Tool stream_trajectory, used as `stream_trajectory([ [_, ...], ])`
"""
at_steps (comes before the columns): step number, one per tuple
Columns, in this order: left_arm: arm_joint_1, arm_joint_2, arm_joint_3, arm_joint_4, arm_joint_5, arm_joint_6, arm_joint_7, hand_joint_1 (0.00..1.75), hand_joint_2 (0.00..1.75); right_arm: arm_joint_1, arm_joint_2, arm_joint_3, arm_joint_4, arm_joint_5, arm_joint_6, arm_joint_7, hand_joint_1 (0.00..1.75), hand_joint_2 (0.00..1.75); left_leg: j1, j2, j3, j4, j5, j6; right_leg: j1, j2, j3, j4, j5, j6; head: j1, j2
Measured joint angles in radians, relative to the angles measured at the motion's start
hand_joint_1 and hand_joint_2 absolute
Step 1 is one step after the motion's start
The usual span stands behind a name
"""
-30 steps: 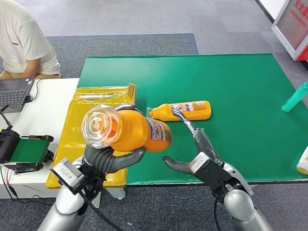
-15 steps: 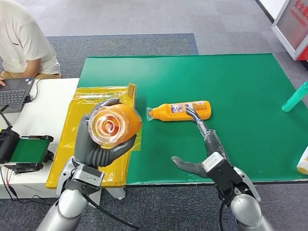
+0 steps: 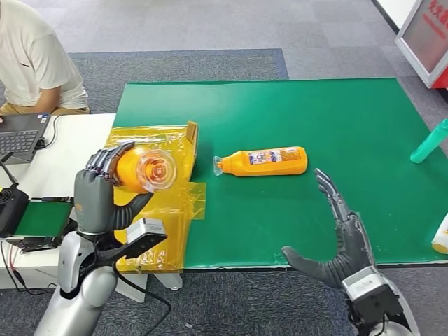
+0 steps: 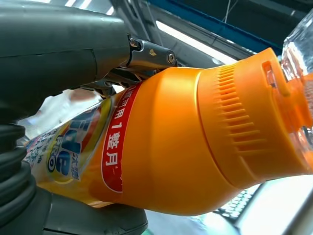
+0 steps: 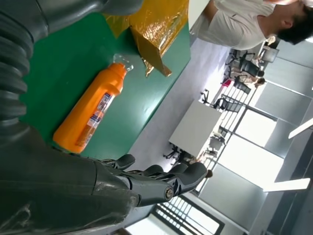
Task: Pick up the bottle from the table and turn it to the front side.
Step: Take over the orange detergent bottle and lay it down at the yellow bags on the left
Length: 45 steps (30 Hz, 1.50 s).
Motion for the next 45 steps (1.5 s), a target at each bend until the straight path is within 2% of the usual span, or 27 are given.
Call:
stream_trajectory([
  [7,-0.001,0.032,0.056,0.081,-0.152,-0.001,0.059,1.75,1.75,0.065,-0.001,-0.037,-0.064,0.008,0.017,-0.020,0.00,1.75,0.000,0.000,0.000,0.000,0.000,0.000,0.000,0.000,0.000,0.000,0.000,0.000,0.000,0.000],
  [11,-0.036,0.053,0.059,0.153,-0.266,-0.048,0.111,1.75,1.75,0.068,-0.001,-0.040,-0.075,0.006,0.036,-0.021,0.00,1.75,0.000,0.000,0.000,0.000,0.000,0.000,0.000,0.000,0.000,0.000,0.000,0.000,0.000,0.000],
  [19,-0.117,0.071,0.057,0.373,-0.182,-0.166,0.095,1.75,1.75,0.077,-0.001,-0.040,-0.093,0.006,0.053,-0.021,0.00,1.75,0.000,0.000,0.000,0.000,0.001,-0.001,0.000,0.000,-0.001,0.000,0.001,-0.001,0.000,0.000],
  [27,-0.203,0.023,0.029,0.622,-0.190,-0.207,0.106,1.75,1.75,0.100,-0.011,-0.054,-0.108,0.007,0.070,-0.033,0.00,1.75,0.000,0.000,0.000,0.000,0.000,0.000,0.000,0.000,0.000,0.000,0.001,0.000,0.000,0.000],
  [31,-0.240,0.003,0.016,0.702,-0.188,-0.205,0.107,1.75,1.75,0.107,-0.012,-0.057,-0.111,0.010,0.074,-0.035,0.00,1.75,0.000,0.000,0.000,0.000,0.000,0.000,-0.001,0.000,0.000,0.000,0.001,0.000,0.000,0.000],
  [45,-0.284,-0.017,-0.027,0.807,-0.192,-0.205,0.088,1.75,1.75,0.106,-0.012,-0.057,-0.111,0.012,0.079,-0.031,0.00,1.75,0.000,0.000,0.001,0.000,0.000,0.000,-0.001,0.000,0.000,0.000,0.001,0.000,0.000,0.000],
])
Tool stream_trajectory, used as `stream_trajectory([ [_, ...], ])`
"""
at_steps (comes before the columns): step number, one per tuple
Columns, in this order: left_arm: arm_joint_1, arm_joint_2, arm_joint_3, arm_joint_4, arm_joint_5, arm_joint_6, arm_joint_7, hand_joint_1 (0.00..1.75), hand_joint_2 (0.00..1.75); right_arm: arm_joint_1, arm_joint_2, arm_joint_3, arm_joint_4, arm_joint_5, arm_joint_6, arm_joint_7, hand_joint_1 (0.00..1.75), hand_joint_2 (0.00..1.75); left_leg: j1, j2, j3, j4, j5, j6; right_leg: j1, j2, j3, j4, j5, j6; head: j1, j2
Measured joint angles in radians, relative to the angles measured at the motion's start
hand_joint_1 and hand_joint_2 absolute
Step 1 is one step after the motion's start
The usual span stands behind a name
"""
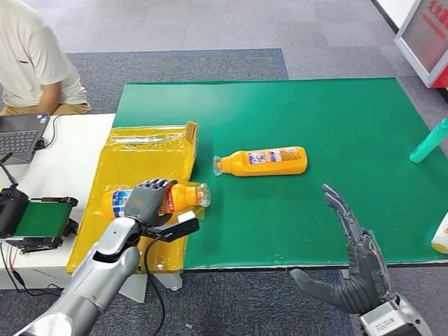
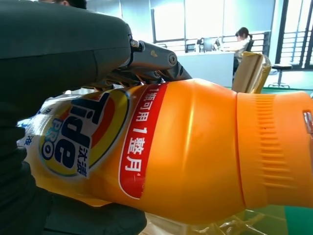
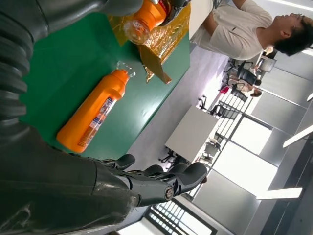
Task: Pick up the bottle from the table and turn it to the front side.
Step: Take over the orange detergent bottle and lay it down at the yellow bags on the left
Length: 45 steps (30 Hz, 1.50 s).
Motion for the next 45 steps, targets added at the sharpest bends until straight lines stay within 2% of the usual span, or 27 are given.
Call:
stream_trajectory([
  [4,-0.002,-0.003,-0.020,0.008,-0.026,-0.001,0.000,1.75,1.75,0.000,0.000,0.000,0.000,0.000,0.000,0.001,0.00,1.75,0.000,0.000,0.000,0.000,0.000,0.000,0.000,0.000,0.000,0.000,0.000,0.000,0.000,0.000],
  [5,-0.003,-0.003,-0.030,0.011,-0.039,-0.002,0.000,1.68,1.75,0.000,0.000,0.000,0.000,0.000,0.000,0.001,0.00,1.75,0.000,0.000,0.000,0.000,0.000,0.000,0.000,0.000,0.000,0.000,0.000,0.000,0.000,0.000],
  [8,-0.004,-0.008,-0.072,0.022,-0.074,0.000,-0.001,0.38,1.75,0.000,0.000,0.000,0.000,-0.002,-0.001,0.001,0.00,1.75,0.000,0.000,0.000,0.000,0.000,0.000,0.000,0.000,0.000,0.000,0.000,0.000,0.000,0.000],
  [9,-0.004,-0.013,-0.086,0.024,-0.079,0.003,-0.001,0.00,1.75,0.000,0.000,0.000,0.000,-0.003,-0.001,0.001,0.00,1.75,0.000,0.000,0.000,0.000,0.000,0.000,0.000,0.000,0.000,0.000,0.000,0.000,0.000,0.000],
  [15,-0.003,-0.035,-0.136,0.027,-0.082,0.022,0.028,0.00,1.75,0.004,0.000,0.000,0.000,-0.001,-0.016,-0.002,0.00,1.75,0.000,0.000,0.000,0.000,0.000,0.000,0.000,0.000,0.000,0.000,0.000,0.000,0.000,0.000],
  [33,0.024,-0.039,-0.156,0.030,-0.051,0.040,0.029,0.00,1.75,0.011,0.000,-0.010,0.000,0.002,-0.021,-0.003,0.00,1.75,0.000,0.000,0.000,0.000,0.000,0.000,0.000,0.000,0.000,0.000,0.000,0.000,0.000,0.000],
  [41,0.050,-0.039,-0.125,-0.012,0.085,0.049,-0.015,0.00,1.75,0.027,0.000,-0.022,0.000,0.002,-0.030,-0.002,0.00,1.75,0.000,0.000,-0.001,0.000,0.000,0.000,0.000,0.000,0.000,0.000,0.000,0.000,0.000,0.000],
  [45,0.087,-0.041,-0.081,-0.089,0.232,0.035,-0.067,0.00,1.75,0.032,0.000,-0.028,0.000,0.005,-0.035,0.000,0.00,1.75,0.000,0.000,-0.001,0.000,0.000,0.000,0.000,0.000,0.000,0.000,0.000,0.000,0.000,0.000],
])
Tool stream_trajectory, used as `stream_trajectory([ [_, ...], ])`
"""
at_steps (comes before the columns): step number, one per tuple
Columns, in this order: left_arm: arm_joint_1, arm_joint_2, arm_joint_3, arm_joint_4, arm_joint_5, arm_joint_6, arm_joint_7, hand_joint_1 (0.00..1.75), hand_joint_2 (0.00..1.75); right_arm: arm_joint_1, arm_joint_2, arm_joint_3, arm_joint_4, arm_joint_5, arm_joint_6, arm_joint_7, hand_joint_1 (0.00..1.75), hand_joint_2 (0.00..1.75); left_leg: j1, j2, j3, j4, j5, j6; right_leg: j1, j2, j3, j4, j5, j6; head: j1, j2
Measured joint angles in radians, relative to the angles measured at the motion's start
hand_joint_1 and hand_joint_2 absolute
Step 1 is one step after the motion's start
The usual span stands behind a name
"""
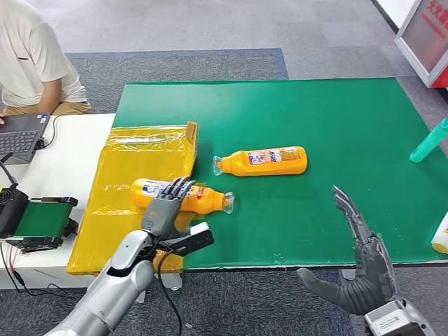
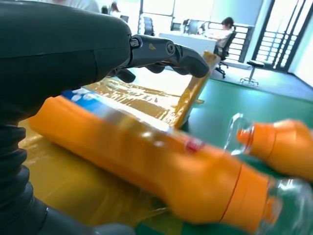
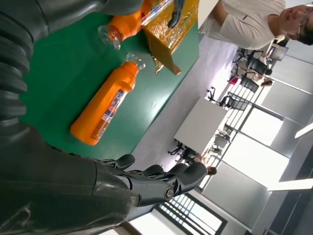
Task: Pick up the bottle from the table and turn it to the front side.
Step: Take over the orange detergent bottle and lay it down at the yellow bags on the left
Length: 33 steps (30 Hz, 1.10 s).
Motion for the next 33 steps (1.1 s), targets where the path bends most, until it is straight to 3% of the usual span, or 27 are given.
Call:
stream_trajectory([
  [9,0.176,-0.022,0.123,-0.339,0.523,-0.145,-0.126,0.00,1.75,0.019,0.000,-0.001,0.000,0.015,-0.037,0.000,0.00,1.75,0.000,0.000,0.000,0.000,-0.001,0.000,0.000,0.000,0.000,0.000,-0.001,0.000,0.000,0.000],
  [18,0.332,-0.025,0.210,-0.612,0.959,-0.279,-0.162,0.00,1.75,0.046,0.000,-0.001,0.000,0.013,-0.058,-0.004,0.00,1.75,0.000,0.000,0.000,0.000,-0.001,-0.001,0.000,0.000,0.000,0.000,-0.001,0.000,0.000,0.000],
  [25,0.446,-0.003,0.242,-0.769,1.148,-0.361,-0.172,0.00,1.75,0.075,-0.015,-0.001,0.000,-0.033,-0.069,-0.013,0.00,1.75,0.000,0.000,0.000,0.000,-0.001,0.000,0.000,0.000,0.000,0.000,-0.002,-0.001,0.000,0.000],
  [33,0.524,0.024,0.245,-0.866,1.231,-0.398,-0.186,0.00,1.75,0.094,-0.033,0.000,0.000,-0.082,-0.051,-0.015,0.00,1.75,0.000,0.000,0.000,0.000,-0.002,0.000,0.000,0.000,0.000,0.000,-0.002,-0.001,0.000,0.000],
])
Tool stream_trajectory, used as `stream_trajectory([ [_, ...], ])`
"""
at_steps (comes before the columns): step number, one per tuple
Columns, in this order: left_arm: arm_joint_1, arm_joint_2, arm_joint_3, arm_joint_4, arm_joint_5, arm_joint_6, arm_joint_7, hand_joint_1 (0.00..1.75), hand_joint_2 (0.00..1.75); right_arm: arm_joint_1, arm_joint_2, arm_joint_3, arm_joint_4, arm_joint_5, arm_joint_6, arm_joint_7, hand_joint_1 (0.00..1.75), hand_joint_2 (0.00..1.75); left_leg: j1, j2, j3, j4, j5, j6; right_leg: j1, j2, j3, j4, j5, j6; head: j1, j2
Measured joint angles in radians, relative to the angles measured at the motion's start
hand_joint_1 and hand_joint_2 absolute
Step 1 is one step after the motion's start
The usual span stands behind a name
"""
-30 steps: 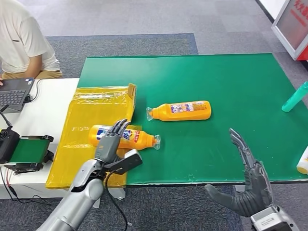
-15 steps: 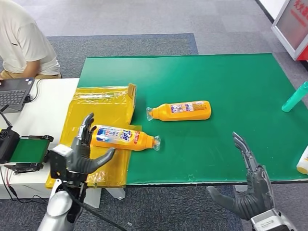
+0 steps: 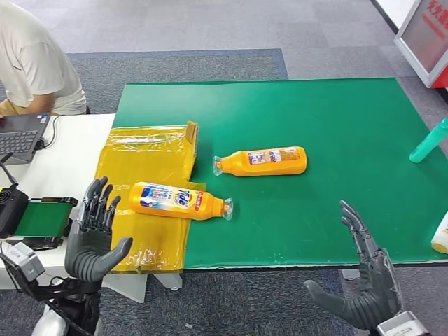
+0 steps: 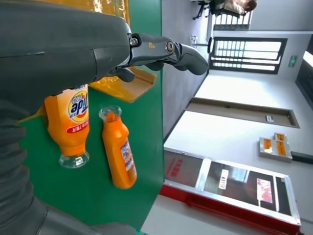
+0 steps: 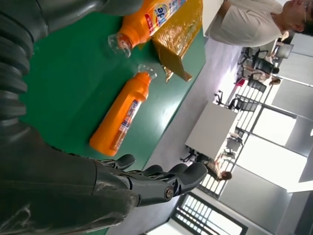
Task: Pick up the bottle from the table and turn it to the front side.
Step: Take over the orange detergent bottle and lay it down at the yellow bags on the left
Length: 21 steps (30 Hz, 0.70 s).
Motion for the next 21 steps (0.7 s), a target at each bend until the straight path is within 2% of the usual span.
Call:
stream_trajectory([
  [5,0.073,0.038,0.027,-0.071,0.023,-0.026,-0.012,0.00,1.75,0.001,-0.006,0.000,0.011,-0.021,0.040,0.012,0.00,1.75,0.000,0.000,0.000,0.000,0.000,-0.001,0.000,0.000,0.000,0.000,-0.001,0.000,0.000,0.000],
  [9,0.119,0.065,0.088,-0.108,0.029,-0.071,-0.012,0.00,1.75,-0.034,-0.006,0.013,0.038,-0.020,0.063,0.044,0.00,1.75,0.000,0.000,0.000,0.000,0.000,-0.001,0.000,0.000,0.000,0.000,-0.001,-0.001,0.000,0.000],
  [19,0.164,0.066,0.219,-0.151,0.018,-0.158,-0.007,0.00,1.75,-0.084,-0.005,0.047,0.092,-0.017,0.061,0.084,0.00,1.75,0.000,0.000,0.001,0.000,0.000,-0.001,0.000,0.000,0.001,0.000,-0.001,0.000,0.000,0.000],
  [21,0.172,0.057,0.247,-0.158,0.015,-0.188,-0.004,0.00,1.75,-0.086,-0.005,0.051,0.101,-0.014,0.047,0.097,0.00,0.87,0.000,0.000,0.001,0.000,0.000,-0.001,0.000,0.000,0.001,0.000,-0.001,0.000,0.000,0.000],
])
